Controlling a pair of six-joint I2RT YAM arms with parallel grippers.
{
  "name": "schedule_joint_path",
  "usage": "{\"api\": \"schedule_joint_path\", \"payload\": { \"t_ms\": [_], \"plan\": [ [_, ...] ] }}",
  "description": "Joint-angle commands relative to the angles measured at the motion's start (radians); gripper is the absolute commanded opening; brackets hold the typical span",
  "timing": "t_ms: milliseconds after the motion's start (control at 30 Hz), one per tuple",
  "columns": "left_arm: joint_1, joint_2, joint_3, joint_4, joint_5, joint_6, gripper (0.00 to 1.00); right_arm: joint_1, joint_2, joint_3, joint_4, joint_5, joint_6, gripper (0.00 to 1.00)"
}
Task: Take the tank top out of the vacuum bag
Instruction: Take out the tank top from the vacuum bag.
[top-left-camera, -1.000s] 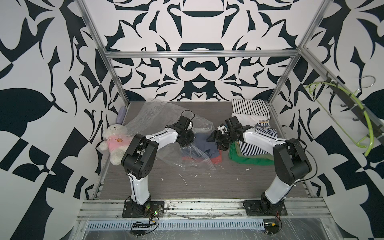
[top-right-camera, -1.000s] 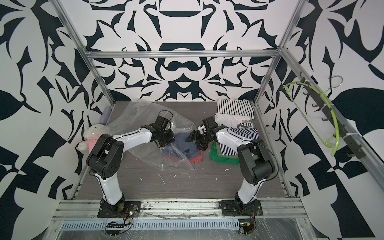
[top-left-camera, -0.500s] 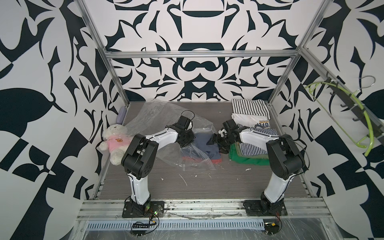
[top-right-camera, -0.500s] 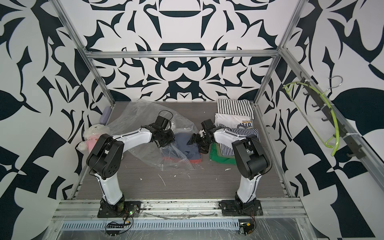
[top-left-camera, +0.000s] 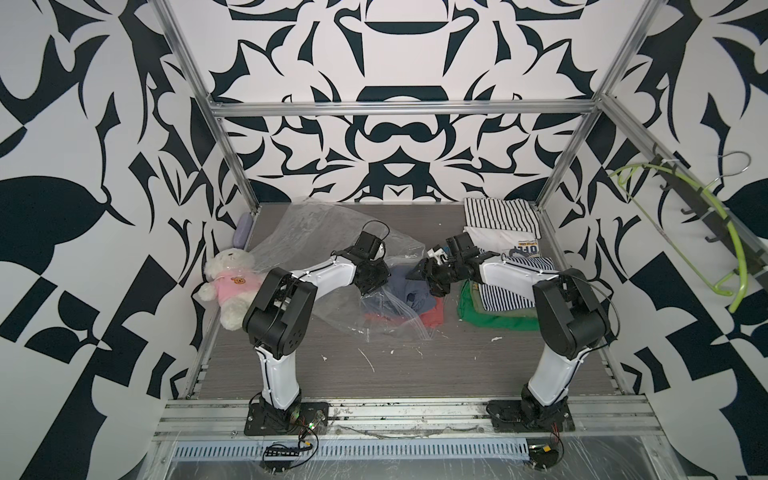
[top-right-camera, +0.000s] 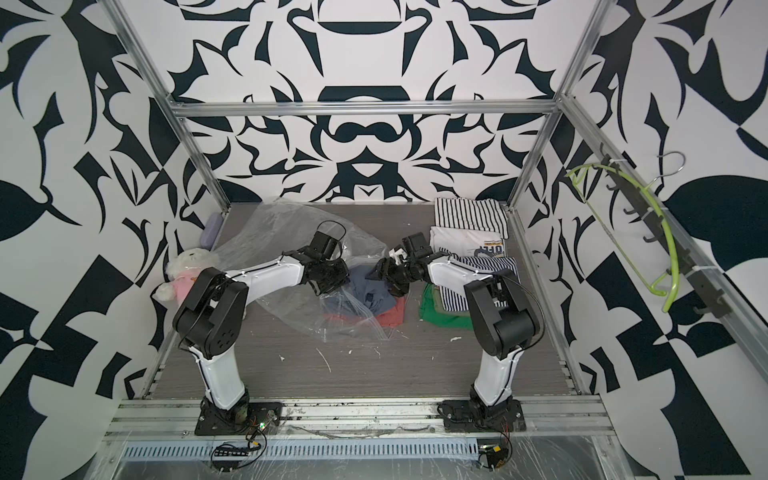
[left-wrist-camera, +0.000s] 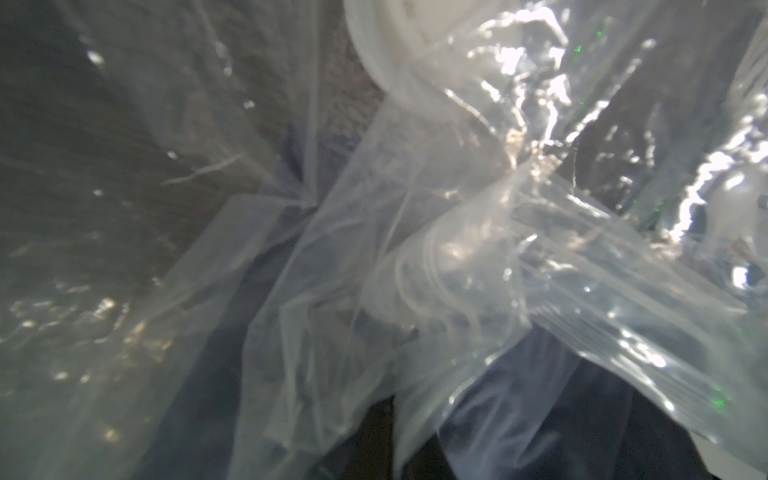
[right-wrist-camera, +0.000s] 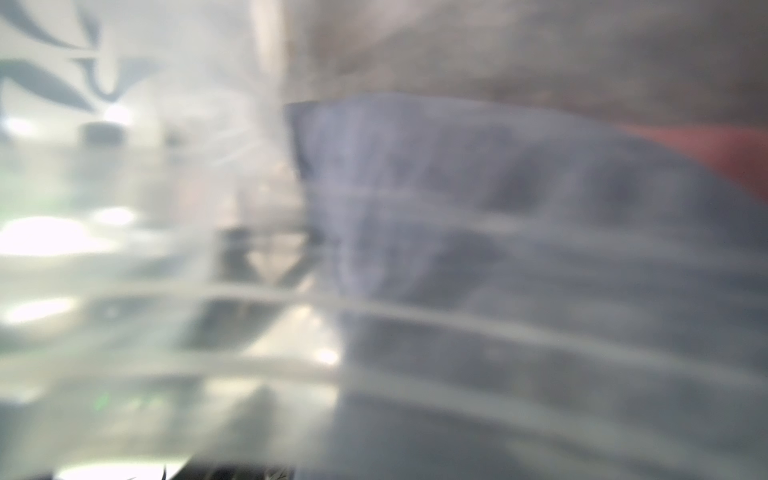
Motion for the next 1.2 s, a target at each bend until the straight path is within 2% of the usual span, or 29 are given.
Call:
{"api": "schedule_joint_path", "payload": {
  "t_ms": [0, 100, 267, 367, 633, 733, 1000, 1100, 1167],
  "plan": [
    [-0.007, 0.069, -0.028, -0.082, -0.012, -0.001, 0.0, 0.005, -0.024, 0.045, 0.06, -0.043, -0.001, 0.7],
    [-0.008, 0.069, -0.03, -0.081, -0.012, -0.002, 0.0, 0.005, -0.001, 0.039, 0.05, -0.022, 0.003, 0.7],
    [-0.007, 0.066, -0.035, -0.082, -0.015, -0.002, 0.0, 0.006, -0.008, 0.101, -0.23, 0.155, -0.09, 0.7],
    [-0.008, 0.07, -0.036, -0.08, -0.012, 0.0, 0.0, 0.006, -0.051, 0.109, -0.319, 0.211, -0.103, 0.65],
    [-0.008, 0.087, -0.031, -0.064, -0.002, -0.005, 0.0, 0.02, -0.125, 0.065, -0.232, 0.072, -0.031, 0.57],
    [-0.007, 0.086, -0.031, -0.061, 0.003, -0.005, 0.0, 0.031, -0.126, 0.078, -0.208, 0.055, -0.009, 0.53],
    [-0.008, 0.086, -0.036, -0.059, 0.004, -0.004, 0.0, 0.045, -0.056, 0.102, -0.19, 0.038, -0.019, 0.53],
    [-0.008, 0.083, -0.037, -0.059, 0.003, -0.004, 0.0, 0.044, -0.04, 0.094, -0.202, 0.086, -0.032, 0.56],
    [-0.008, 0.081, -0.04, -0.059, 0.001, -0.004, 0.0, 0.044, -0.034, 0.095, -0.235, 0.138, -0.045, 0.66]
  ]
}}
